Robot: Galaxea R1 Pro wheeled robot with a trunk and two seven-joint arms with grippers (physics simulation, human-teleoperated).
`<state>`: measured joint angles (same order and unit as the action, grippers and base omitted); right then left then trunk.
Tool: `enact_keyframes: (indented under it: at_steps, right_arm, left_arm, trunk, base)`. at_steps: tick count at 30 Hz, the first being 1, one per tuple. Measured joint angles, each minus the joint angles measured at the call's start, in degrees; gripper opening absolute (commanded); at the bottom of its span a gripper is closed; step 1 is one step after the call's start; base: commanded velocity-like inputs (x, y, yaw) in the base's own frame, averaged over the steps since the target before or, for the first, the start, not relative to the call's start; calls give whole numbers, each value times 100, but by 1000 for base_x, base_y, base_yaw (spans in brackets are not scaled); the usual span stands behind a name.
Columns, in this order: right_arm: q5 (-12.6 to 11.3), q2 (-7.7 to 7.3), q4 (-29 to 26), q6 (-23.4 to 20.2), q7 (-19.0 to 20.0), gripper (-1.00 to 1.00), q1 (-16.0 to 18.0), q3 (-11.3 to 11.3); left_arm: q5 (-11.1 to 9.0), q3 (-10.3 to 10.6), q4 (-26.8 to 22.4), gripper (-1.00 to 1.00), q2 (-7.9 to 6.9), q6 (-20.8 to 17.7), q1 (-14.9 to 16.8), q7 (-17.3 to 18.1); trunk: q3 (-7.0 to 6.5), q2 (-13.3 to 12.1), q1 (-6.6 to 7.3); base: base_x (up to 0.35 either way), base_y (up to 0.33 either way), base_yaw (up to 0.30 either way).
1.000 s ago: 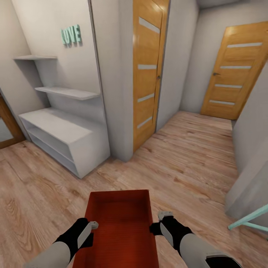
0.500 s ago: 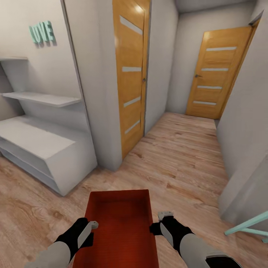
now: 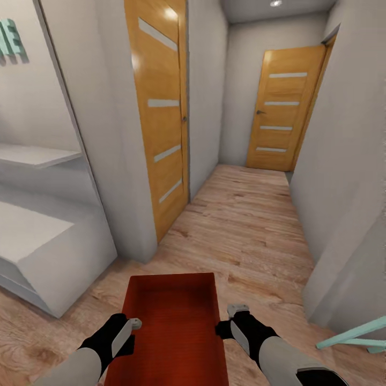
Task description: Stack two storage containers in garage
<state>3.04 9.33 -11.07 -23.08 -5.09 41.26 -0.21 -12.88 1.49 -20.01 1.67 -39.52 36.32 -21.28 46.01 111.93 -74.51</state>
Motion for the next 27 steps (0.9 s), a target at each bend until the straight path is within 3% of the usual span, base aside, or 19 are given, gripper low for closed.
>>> enact_keyframes:
  at_steps: [16,27]
  right_arm:
    - [-1,1,1,-2,0,-100,0,4]
    - [2,3,3,2,0,-100,1,5]
  left_arm:
    - [-21,0,-8,-100,0,-1,-1,-20]
    - [-18,-1,-11,-100,-2,-4,-2,-17]
  trunk:
    - [-79,0,0]
    - [-80,0,0]
  base:
    - [342,0,-241]
    - [342,0,-15]
